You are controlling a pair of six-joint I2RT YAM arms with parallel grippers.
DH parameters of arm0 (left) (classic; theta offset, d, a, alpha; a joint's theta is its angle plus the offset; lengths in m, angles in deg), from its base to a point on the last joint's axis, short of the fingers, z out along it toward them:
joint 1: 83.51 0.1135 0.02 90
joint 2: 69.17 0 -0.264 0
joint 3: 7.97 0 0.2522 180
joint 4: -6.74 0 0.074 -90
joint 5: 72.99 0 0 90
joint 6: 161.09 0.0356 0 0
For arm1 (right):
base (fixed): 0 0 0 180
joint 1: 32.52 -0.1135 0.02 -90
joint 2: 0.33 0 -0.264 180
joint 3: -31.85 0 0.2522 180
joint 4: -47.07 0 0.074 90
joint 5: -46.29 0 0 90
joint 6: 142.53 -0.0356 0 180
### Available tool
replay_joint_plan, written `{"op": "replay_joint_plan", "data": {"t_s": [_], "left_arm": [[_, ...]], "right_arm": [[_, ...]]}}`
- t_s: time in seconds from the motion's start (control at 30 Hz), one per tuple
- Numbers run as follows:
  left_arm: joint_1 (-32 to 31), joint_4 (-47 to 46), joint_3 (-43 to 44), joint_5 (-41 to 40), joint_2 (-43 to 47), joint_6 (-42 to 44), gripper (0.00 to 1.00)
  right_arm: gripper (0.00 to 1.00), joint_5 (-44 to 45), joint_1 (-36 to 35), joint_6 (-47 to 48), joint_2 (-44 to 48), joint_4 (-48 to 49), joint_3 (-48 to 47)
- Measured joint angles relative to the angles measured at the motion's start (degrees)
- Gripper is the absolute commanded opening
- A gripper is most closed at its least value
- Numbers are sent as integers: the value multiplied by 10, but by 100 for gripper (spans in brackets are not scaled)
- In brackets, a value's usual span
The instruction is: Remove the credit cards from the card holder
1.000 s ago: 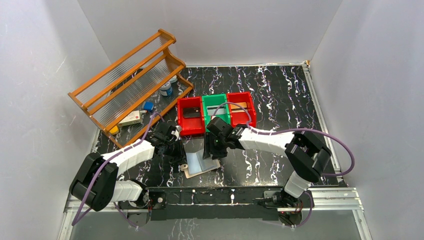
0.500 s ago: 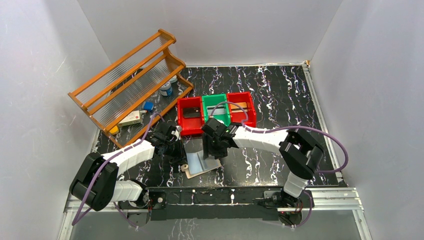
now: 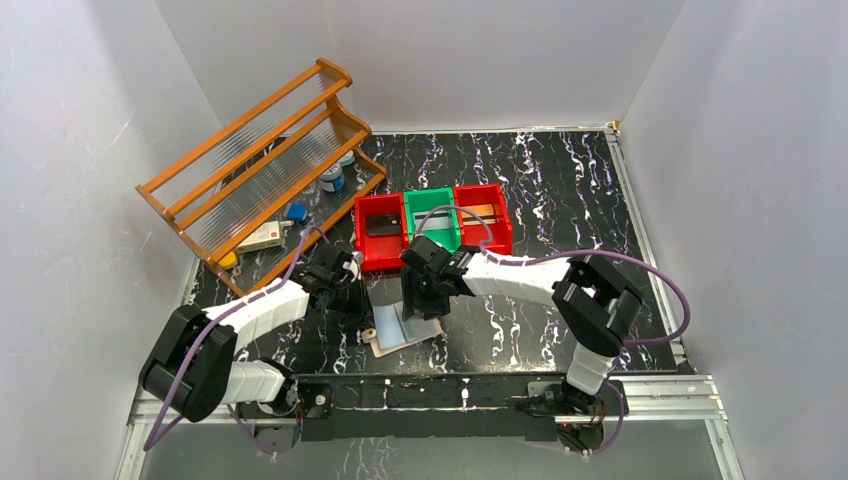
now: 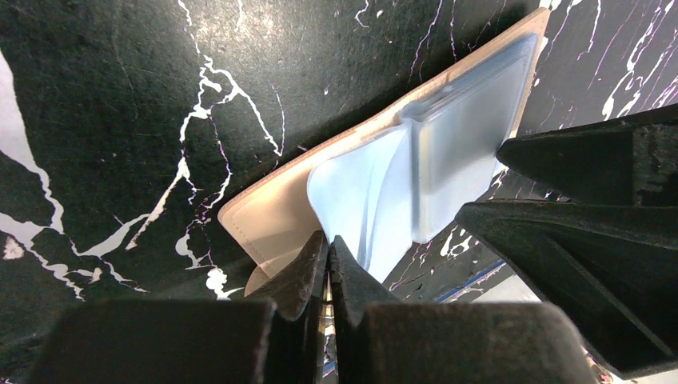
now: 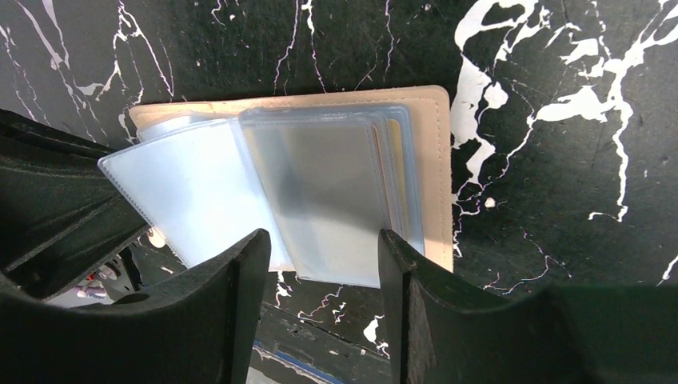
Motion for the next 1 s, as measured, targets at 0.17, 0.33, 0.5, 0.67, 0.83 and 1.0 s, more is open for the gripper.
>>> {"op": "replay_joint_plan", "data": {"t_s": [0.17,0.33,0.5,0.67,0.83,1.0], "left_arm": [[0,0,0,0,0,0,0],[0,0,0,0,0,0,0],[0,0,0,1,0,0,0],[0,0,0,2,0,0,0],[0,0,0,2,0,0,0],[0,0,0,2,0,0,0]], "right_arm": [[63,-1,0,-3,-2,2,0],[64,5,0,-2,-1,-2,-3],[64,22,-3,3,2,-2,-3],[63,32,-3,6,2,-2,-3],[63,35,-3,6,2,-1,-2],[63,28,-3,6,0,0,0]]}}
